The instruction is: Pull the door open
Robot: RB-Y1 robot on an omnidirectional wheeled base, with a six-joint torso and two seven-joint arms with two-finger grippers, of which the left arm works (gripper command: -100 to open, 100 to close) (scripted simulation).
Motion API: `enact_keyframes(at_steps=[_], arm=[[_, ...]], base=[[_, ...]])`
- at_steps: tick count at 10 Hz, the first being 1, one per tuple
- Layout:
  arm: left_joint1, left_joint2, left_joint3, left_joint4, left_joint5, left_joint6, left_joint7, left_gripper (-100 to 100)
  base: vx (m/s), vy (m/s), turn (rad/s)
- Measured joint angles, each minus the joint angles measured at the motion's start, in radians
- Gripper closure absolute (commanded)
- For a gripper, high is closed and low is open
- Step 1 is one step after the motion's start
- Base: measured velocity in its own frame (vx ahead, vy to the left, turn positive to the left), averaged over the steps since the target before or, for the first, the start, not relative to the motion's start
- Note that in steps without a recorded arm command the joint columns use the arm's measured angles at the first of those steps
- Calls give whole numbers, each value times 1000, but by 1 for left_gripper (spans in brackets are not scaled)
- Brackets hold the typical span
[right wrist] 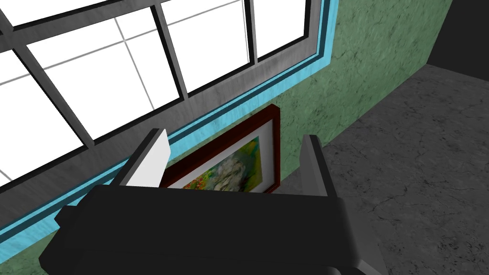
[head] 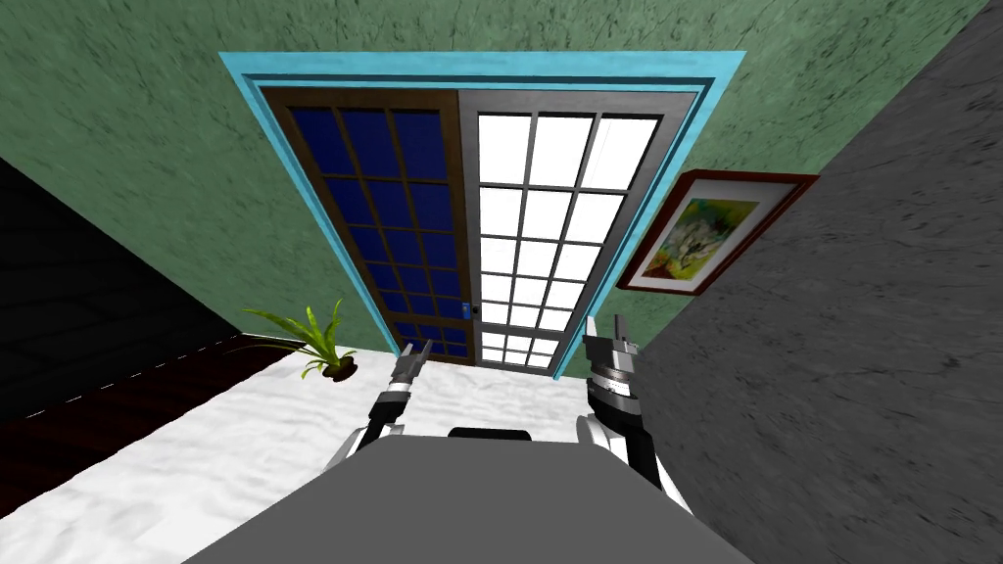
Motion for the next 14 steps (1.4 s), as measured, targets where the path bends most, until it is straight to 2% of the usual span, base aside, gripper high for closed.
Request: enact_keyframes(at_steps=[2, 3, 5, 6, 7, 14], arm=[[-17, 0, 9, 58, -13, -11, -48, -100], [-27, 6, 15, 92, -18, -19, -67, -100], [-37, 3, 22, 148, -30, -34, -110, -100], [-37, -1, 23, 160, -37, -32, -132, -100], [-41, 2, 25, 174, -39, -34, -142, -100], [-82, 1, 47, 323, -69, -67, -252, -100]], base=[[105, -6, -88], [113, -4, -108], [104, 0, -88], [69, 5, -37], [59, 12, -60], [101, 10, -78]])
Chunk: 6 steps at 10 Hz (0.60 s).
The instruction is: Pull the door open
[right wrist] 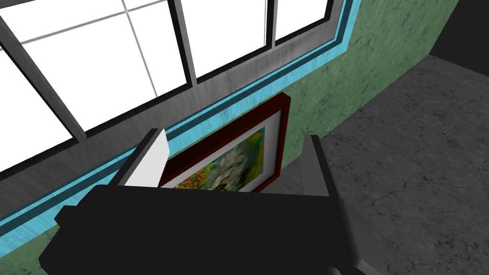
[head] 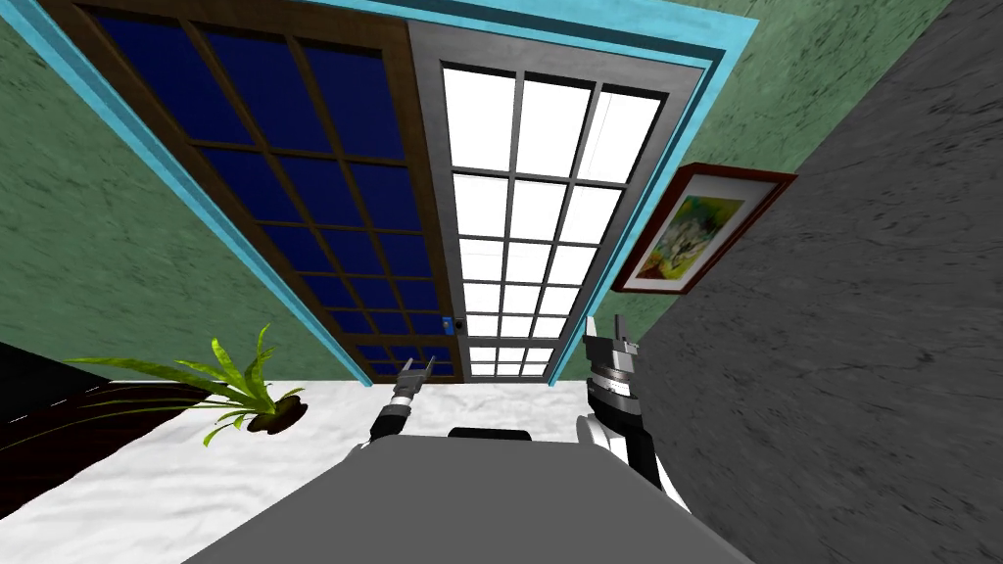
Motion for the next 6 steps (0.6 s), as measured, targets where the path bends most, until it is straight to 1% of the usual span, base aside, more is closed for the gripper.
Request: enact_keyframes(at_steps=[2, 3, 4, 5, 6], arm=[[-17, 3, 9, 56, -10, -14, -39, -100], [-21, 2, 11, 70, -16, -15, -56, -100], [-29, 2, 13, 90, -20, -18, -71, -100], [-30, 2, 14, 93, -20, -19, -74, -100], [-21, 4, 18, 89, -19, -12, -74, -100]], base=[[153, 27, -111], [165, 34, -64], [76, 16, -12], [-85, 11, 47], [-161, 20, 40]])
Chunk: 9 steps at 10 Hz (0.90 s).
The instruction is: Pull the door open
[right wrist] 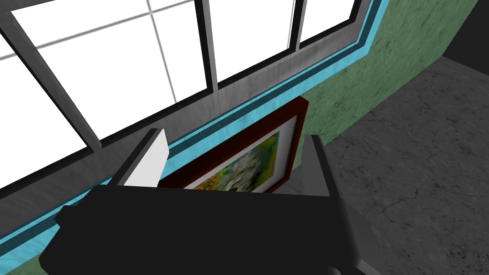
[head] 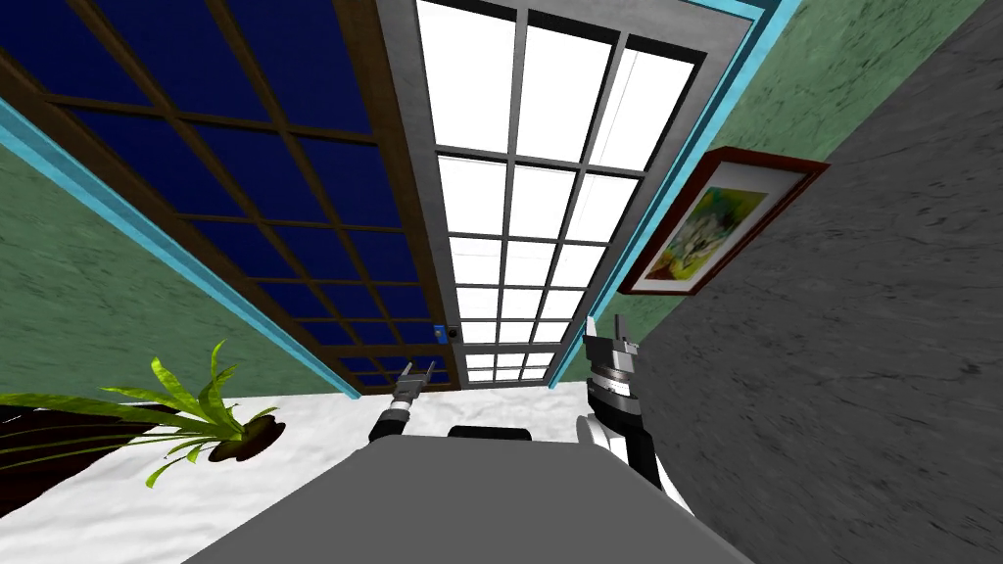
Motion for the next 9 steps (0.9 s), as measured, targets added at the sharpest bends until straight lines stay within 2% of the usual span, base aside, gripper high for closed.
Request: enact_keyframes(at_steps=[1, 2, 3, 5, 6, 8, 9], arm=[[18, -2, 3, -15, 0, 11, -1, -100], [15, 0, 8, 3, 3, 6, -3, -100], [31, 0, 16, 3, 5, 5, -7, -100], [32, 7, 37, 41, 14, 0, -18, -100], [44, 8, 47, 40, 18, 7, -21, -100], [45, 23, 79, 98, 32, -5, -33, -100], [66, 21, 88, 82, 35, 5, -36, -100]], base=[[-122, 19, 6], [-172, 38, 29], [-153, 32, 19], [-163, 24, 19], [-187, 49, 10], [-193, 36, -1], [-174, 35, -9]])
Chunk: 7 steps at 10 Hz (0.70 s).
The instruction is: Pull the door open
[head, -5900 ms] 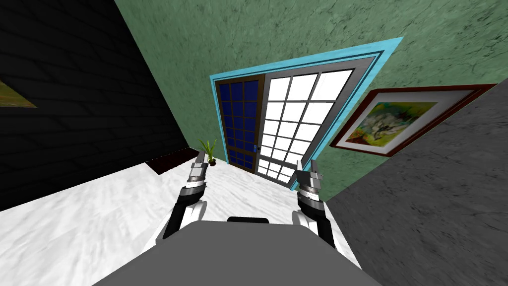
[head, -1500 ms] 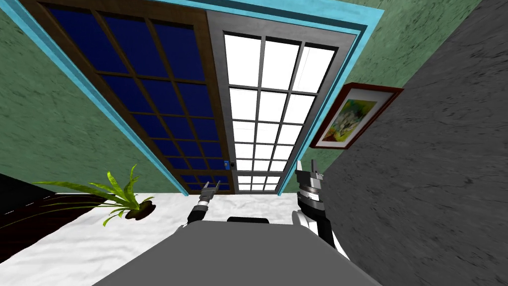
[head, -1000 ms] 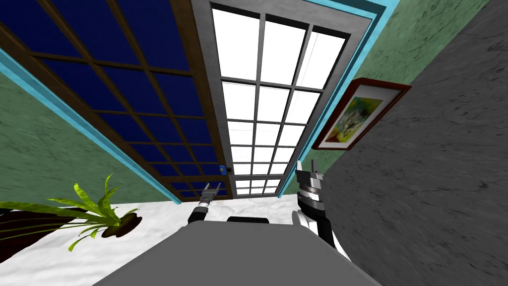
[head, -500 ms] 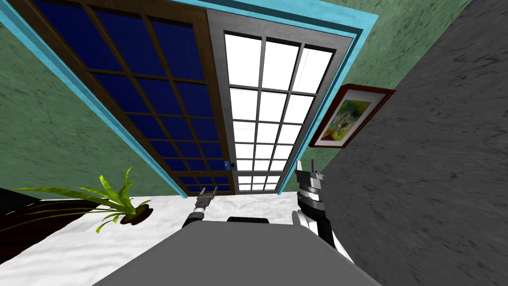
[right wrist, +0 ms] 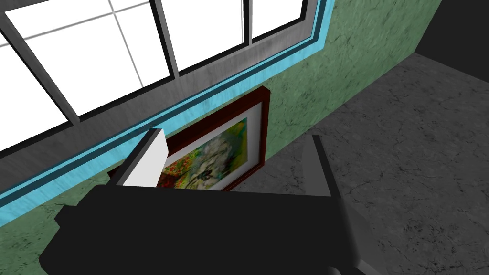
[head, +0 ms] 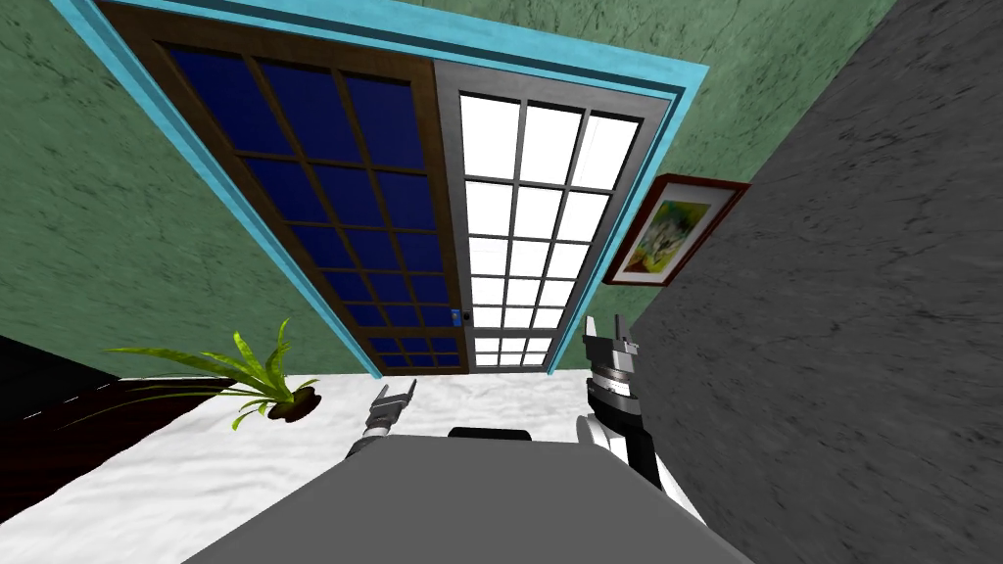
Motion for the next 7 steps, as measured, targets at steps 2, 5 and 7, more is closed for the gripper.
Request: enact_keyframes(at_steps=[2, 5, 7], arm=[[18, 7, 36, 29, 15, 6, -16, -100], [46, 7, 90, 39, 37, 34, -41, -100], [61, 7, 116, 52, 49, 36, -53, -100]], base=[[-197, 60, -22], [-131, 42, -46], [-78, 29, -53]])
